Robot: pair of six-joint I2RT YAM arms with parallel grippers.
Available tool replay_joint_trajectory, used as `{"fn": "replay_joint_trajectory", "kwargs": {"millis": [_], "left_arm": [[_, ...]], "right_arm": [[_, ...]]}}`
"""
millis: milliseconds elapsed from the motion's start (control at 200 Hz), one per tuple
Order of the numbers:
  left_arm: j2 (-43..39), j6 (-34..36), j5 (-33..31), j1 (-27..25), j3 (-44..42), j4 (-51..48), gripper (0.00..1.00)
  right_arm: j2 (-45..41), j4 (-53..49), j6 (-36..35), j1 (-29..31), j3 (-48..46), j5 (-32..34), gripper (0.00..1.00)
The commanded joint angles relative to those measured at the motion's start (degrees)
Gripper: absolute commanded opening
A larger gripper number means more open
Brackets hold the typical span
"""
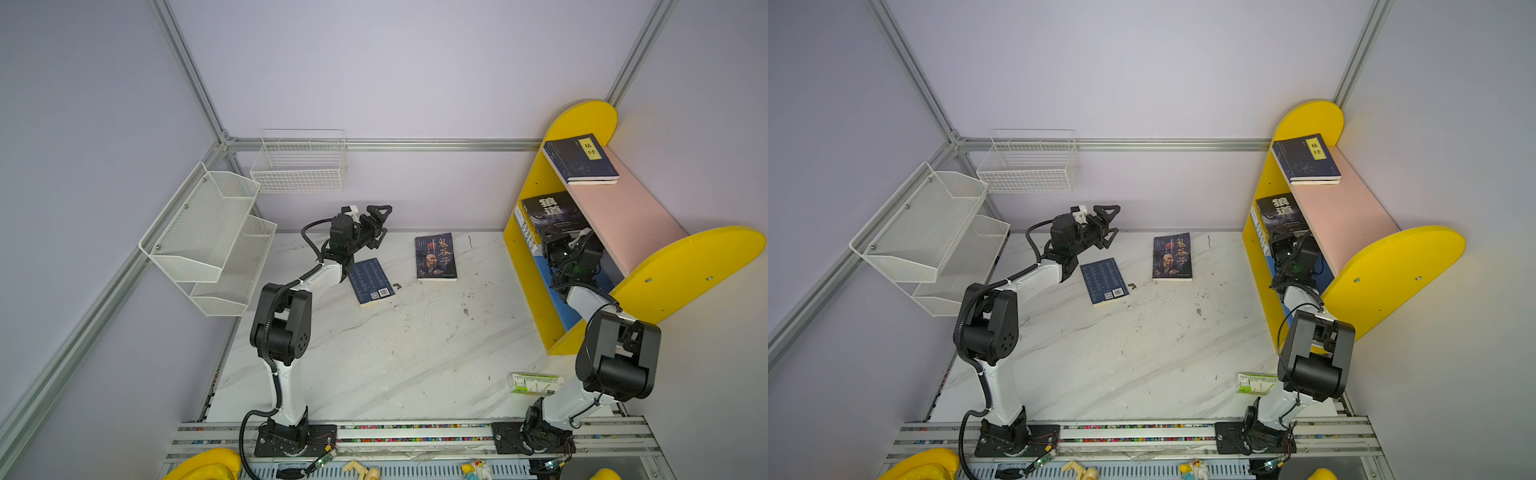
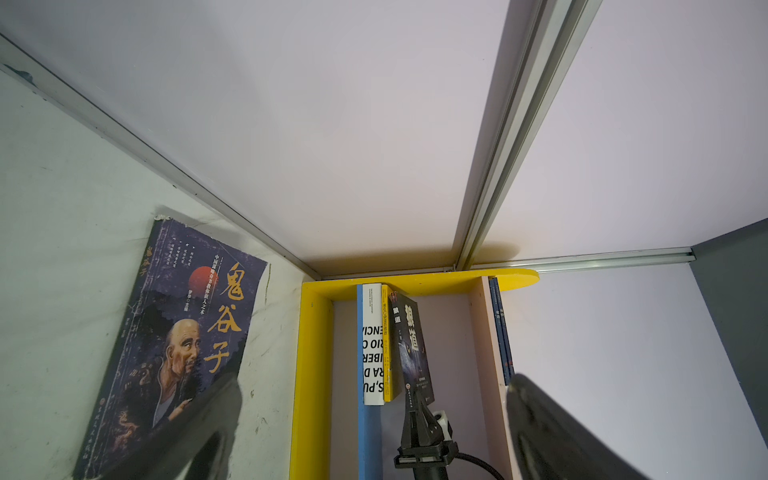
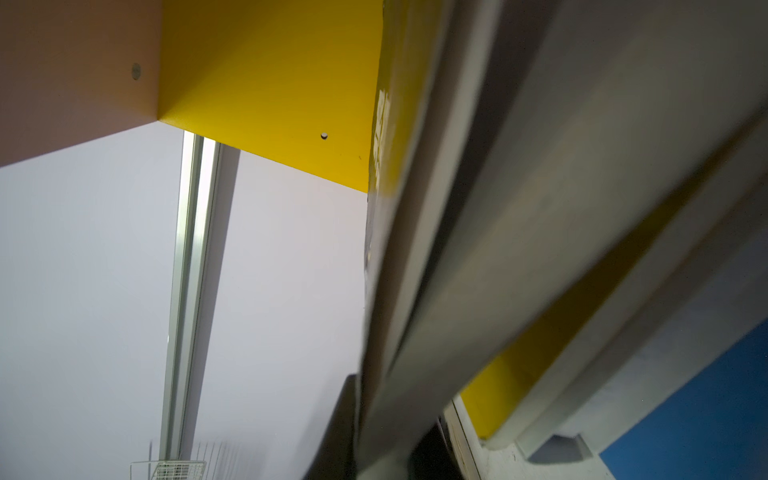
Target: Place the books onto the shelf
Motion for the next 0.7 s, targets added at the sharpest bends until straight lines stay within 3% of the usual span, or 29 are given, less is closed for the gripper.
{"fn": "replay_joint_trajectory", "kwargs": {"millis": [0, 480, 695], "left_arm": [[-1.18, -0.39, 1.08, 0.37, -1.85, 2.46, 0.98], [-0.05, -1.11, 1.43, 0.35, -1.13, 2.29, 0.98], [-0.04, -1.96, 1.09, 0.33, -2.28, 3.07, 0.98]], "right_arm": [[0.01, 7.06, 0.5, -0.44, 2.17, 1.31, 0.04], [2.38, 5.97, -0.82, -0.29, 3.28, -3.15, 0.04], [3.73, 6.72, -0.39, -0.2, 3.03, -1.14, 0.04]]}}
